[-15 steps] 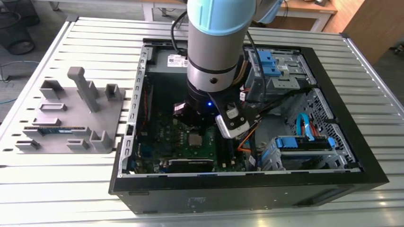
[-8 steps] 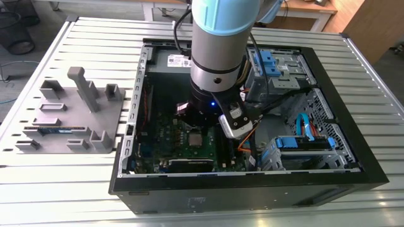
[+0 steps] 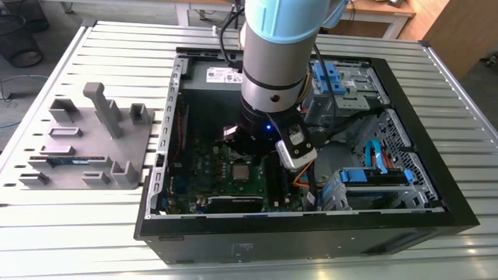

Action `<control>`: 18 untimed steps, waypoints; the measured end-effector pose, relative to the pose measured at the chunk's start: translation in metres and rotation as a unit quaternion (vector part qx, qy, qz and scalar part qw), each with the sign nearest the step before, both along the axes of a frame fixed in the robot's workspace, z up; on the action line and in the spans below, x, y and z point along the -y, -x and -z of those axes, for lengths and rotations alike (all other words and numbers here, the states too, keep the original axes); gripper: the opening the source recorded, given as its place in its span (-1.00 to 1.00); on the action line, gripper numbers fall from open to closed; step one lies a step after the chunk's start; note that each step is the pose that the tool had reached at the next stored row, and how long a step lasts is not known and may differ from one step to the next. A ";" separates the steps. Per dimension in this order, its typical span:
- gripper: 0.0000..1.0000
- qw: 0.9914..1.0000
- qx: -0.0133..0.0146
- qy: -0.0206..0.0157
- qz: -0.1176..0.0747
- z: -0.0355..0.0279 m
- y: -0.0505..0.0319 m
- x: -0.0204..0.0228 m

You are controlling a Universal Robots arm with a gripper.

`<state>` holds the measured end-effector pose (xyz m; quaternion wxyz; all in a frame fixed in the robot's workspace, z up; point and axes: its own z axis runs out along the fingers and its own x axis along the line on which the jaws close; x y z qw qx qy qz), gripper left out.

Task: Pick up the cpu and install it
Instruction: 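Close the cpu cover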

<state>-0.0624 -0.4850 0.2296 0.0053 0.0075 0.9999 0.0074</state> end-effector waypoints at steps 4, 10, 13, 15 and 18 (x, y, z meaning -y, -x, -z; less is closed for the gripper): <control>-0.79 1.000 0.000 0.000 0.000 0.0002 -0.0018 -0.0040; -0.79 1.000 0.000 0.000 0.000 0.0008 -0.0073 -0.0131; -0.79 1.000 0.000 0.000 0.000 0.0009 -0.0091 -0.0180; -0.79 1.000 0.000 0.000 0.000 0.0012 -0.0104 -0.0212; -0.79 1.000 0.000 0.000 0.000 0.0016 -0.0127 -0.0262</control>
